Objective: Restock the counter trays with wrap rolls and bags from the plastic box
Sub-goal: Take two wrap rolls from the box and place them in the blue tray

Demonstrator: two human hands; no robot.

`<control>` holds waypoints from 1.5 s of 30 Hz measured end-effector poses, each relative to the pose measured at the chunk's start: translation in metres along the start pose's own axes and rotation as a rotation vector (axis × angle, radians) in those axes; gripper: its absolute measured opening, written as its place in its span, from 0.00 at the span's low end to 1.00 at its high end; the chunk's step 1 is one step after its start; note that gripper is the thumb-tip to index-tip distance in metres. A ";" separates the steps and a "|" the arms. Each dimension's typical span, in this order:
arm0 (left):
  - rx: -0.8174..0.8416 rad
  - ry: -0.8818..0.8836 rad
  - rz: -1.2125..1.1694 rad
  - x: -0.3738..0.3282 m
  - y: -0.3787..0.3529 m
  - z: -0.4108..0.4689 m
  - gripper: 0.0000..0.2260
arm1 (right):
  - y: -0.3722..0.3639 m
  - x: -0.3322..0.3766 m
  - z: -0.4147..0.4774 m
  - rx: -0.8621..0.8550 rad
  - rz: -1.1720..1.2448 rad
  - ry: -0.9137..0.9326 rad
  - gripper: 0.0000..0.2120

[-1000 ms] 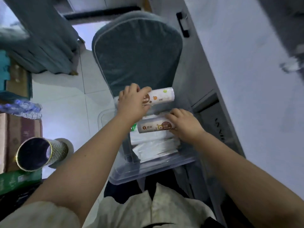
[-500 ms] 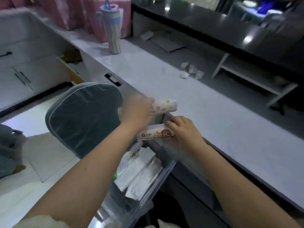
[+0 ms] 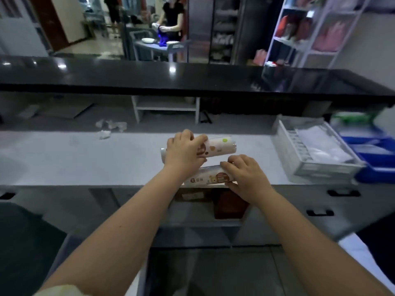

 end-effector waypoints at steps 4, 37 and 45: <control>0.048 -0.139 -0.049 -0.097 -0.039 0.049 0.26 | 0.025 -0.089 -0.054 -0.026 -0.028 -0.145 0.25; 0.113 -0.331 -0.263 -0.475 -0.301 0.373 0.24 | 0.045 -0.615 -0.168 -0.021 -0.068 -0.516 0.26; 0.111 -0.402 -0.270 -0.477 -0.357 0.481 0.24 | 0.007 -0.699 -0.094 0.037 -0.053 -0.590 0.27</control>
Point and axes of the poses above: each hand's wrist, its own z-axis towards the middle knuckle, its own y-axis out of the back of the hand, x = y × z, the point moved 2 cm from there along z, towards the middle knuckle, and after that the axes turned 14 degrees about -y, right-handed, at the moved point
